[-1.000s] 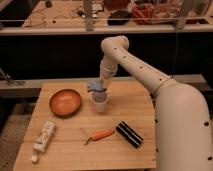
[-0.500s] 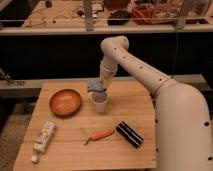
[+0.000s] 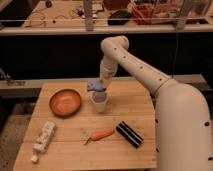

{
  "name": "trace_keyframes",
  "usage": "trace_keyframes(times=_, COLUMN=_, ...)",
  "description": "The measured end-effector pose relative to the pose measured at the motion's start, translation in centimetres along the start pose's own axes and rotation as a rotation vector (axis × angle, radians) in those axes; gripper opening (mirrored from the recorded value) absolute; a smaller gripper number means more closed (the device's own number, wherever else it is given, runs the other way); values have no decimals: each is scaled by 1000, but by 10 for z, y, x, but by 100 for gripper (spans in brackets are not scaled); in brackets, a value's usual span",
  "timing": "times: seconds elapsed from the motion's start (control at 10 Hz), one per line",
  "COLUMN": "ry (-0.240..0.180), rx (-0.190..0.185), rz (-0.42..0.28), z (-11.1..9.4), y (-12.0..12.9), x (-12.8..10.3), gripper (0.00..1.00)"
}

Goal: Place the white sponge in the ceramic cup

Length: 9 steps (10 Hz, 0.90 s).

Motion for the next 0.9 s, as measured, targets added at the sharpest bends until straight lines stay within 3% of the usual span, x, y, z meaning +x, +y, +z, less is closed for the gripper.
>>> trace_keyframes(times=0.6, ry=3, rx=1, rz=7, z=1, y=1, x=-1, gripper=19)
trace_keyframes(times=0.9, ry=5, rx=3, rz=10, z=0, y=0, x=-1, gripper=19)
